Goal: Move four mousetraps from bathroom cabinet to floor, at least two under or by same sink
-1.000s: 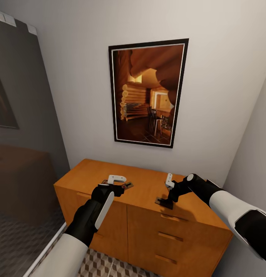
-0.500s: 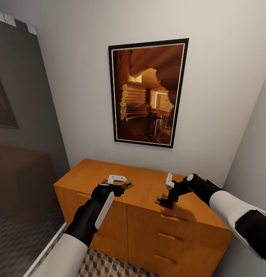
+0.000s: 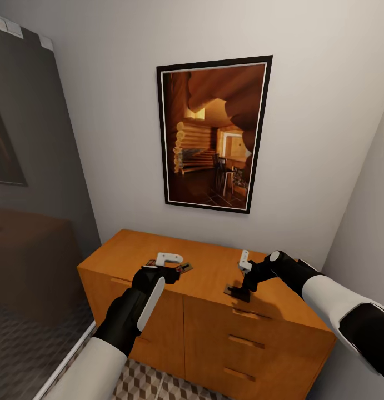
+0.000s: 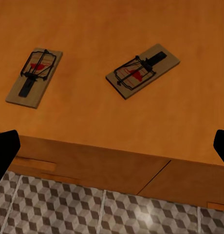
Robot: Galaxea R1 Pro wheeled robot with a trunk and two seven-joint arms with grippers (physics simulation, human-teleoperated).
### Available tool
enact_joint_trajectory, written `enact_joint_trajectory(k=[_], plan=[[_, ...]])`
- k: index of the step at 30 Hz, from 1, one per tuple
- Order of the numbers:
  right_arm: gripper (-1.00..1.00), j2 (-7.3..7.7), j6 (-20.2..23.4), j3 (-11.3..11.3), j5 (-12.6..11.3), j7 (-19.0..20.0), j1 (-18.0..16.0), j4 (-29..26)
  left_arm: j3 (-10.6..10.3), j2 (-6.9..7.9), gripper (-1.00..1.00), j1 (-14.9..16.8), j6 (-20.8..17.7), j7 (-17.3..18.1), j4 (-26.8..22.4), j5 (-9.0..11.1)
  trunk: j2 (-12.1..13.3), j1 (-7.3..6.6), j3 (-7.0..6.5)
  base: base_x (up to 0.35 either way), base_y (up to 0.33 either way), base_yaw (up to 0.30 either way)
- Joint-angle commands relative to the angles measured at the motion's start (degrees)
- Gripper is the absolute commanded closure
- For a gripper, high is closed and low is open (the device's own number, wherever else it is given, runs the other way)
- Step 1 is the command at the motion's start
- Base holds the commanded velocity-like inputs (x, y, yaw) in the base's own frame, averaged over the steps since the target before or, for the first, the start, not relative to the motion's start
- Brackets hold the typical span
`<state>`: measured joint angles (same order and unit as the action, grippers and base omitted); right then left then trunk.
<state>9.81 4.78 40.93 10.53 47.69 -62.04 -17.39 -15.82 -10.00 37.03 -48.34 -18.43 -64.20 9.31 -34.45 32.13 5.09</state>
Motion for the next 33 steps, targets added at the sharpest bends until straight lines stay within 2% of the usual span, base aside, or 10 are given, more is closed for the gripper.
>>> enact_joint_trajectory(k=[1, 10, 18, 26, 33], plan=[[-1.00, 0.03, 0.4, -0.1, 0.3, 0.3, 0.0, -0.2, -0.1, 0.00, -1.00, 0.1, -0.2, -0.3, 0.0, 0.6, -0.1, 0.02, 0.11, 0.000, 0.000, 0.000], [-1.00, 0.03, 0.5, -0.1, 0.3, 0.3, 0.0, -0.2, -0.2, 0.00, -1.00, 0.1, -0.1, 0.6, 0.0, 0.5, -3.3, 1.78, 1.55, 0.000, 0.000, 0.000], [-1.00, 0.03, 0.4, -0.1, 0.3, 0.3, 0.0, -0.2, -2.1, 0.00, -1.00, 0.1, -0.1, 0.7, 0.0, 0.5, -6.5, 3.54, 2.99, 0.000, 0.000, 0.000], [-1.00, 0.03, 0.5, -0.1, 0.3, 0.3, 0.0, -0.2, -2.9, 0.00, -1.00, 0.1, -0.1, 0.7, 0.0, 0.5, -9.7, 5.29, 4.42, 0.000, 0.000, 0.000], [-1.00, -0.06, 0.5, -0.1, 0.3, 0.3, 0.0, -0.2, -3.0, 0.00, -1.00, 0.1, -0.1, 0.7, 0.0, 0.5, -9.7, 5.29, 4.42, 0.000, 0.000, 0.000]])
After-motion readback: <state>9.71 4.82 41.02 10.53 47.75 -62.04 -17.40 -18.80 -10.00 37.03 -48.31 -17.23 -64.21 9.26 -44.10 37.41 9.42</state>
